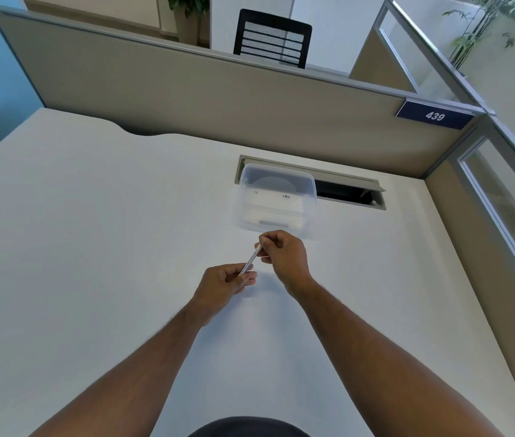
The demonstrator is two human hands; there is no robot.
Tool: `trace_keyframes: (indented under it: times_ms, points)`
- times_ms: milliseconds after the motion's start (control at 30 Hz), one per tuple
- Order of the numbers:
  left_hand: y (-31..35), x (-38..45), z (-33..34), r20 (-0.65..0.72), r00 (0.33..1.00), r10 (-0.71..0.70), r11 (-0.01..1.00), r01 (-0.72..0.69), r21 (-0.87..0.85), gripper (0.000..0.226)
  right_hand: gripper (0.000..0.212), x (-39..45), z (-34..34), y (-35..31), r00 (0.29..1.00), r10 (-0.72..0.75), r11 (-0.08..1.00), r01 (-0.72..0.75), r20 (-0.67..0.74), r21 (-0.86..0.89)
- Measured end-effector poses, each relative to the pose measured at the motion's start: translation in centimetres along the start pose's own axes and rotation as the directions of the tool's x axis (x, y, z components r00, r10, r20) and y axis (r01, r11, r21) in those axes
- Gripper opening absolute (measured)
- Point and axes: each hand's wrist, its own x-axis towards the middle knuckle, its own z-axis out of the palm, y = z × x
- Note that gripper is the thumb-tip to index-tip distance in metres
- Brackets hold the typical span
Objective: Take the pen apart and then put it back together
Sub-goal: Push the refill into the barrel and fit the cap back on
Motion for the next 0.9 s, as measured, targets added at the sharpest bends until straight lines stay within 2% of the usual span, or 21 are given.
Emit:
trace_keyframes:
  times_ms: [133, 267, 500, 600, 767, 900]
  points:
    - [-0.1, -0.2, -0.2, 0.016, 1.000, -0.015, 1.000, 0.015, -0.024, 0.024, 0.014, 0.0, -0.2, -0.4, 0.995, 0.081, 0.990, -0.087, 0.054, 0.110]
    - [0.2, -0.3, -0.3, 0.051, 0.998, -0.028, 0.999, 0.030, -0.038, 0.025, 0.015, -0.1, -0.5, -0.6, 0.992, 0.096, 0.982, -0.108, 0.086, 0.156]
    - [0.5, -0.3, -0.3, 0.113, 0.993, -0.046, 0.997, 0.053, -0.060, 0.024, 0.019, 0.1, -1.0, -0.9, 0.986, 0.106, 0.982, -0.124, 0.129, 0.139]
    - [0.8, -0.2, -0.1, 0.115, 0.993, -0.036, 0.998, 0.041, -0.038, 0.024, 0.018, 0.2, -1.0, -1.0, 0.994, 0.091, 0.991, -0.096, 0.061, 0.091]
    - [0.8, -0.2, 0.9, 0.039, 0.999, 0.002, 1.000, -0.003, 0.025, 0.021, 0.019, 0.0, -0.6, -0.3, 0.989, 0.091, 0.996, -0.087, -0.120, 0.036]
    - [0.2, -0.5, 1.5, -0.024, 1.000, 0.017, 0.998, -0.016, 0.060, 0.020, 0.020, -0.3, -0.3, 0.1, 0.978, 0.129, 0.991, -0.123, -0.164, 0.049]
